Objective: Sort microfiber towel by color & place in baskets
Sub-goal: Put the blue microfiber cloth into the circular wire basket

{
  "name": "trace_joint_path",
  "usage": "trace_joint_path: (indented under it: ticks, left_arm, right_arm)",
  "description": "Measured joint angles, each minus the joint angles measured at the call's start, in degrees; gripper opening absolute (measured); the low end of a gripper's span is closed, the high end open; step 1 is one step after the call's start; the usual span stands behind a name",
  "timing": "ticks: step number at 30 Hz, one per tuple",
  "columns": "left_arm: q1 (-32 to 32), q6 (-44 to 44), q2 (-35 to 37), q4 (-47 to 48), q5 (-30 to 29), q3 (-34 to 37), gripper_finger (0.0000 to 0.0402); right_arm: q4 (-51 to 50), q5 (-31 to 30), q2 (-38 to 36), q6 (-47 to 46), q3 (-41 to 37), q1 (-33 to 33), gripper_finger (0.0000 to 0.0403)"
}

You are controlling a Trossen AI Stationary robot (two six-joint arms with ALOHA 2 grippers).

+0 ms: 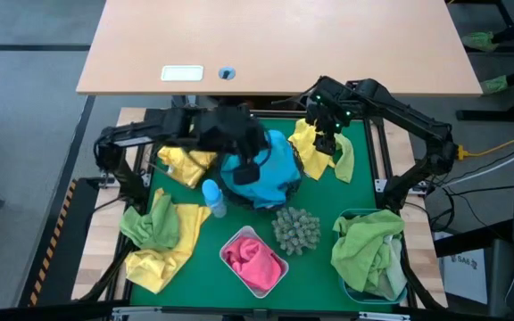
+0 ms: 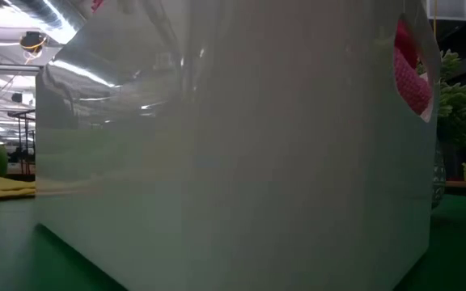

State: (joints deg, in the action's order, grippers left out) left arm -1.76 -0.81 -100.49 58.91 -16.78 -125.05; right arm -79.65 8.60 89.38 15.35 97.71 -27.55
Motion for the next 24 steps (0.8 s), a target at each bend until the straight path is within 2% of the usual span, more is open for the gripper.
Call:
trace_joint_path:
  ticks: [4,9,16,20,24]
  left_arm:
    - [4.3,0.2,0.0,-0.4,2.8,7.2,0.0]
    - [7.3,1.1,0.0,-2.6,3.0,19.2,0.0]
    - [9.2,1.8,0.0,-12.2,6.4,36.3,0.0]
    - [9.5,1.8,0.0,-17.8,7.1,42.9,0.0]
    - [9.5,1.7,0.0,-19.8,7.0,46.2,0.0003]
  right_arm:
    - [0.1,0.0,0.0,0.4,0.0,0.0,0.0237]
    - [0.1,0.0,0.0,0.4,0.0,0.0,0.0237]
    - [0.0,0.0,0.0,0.4,0.0,0.1,0.0237]
    - [0.1,0.0,0.0,0.4,0.0,0.1,0.0237]
    - [0.1,0.0,0.0,0.4,0.0,0.1,0.0237]
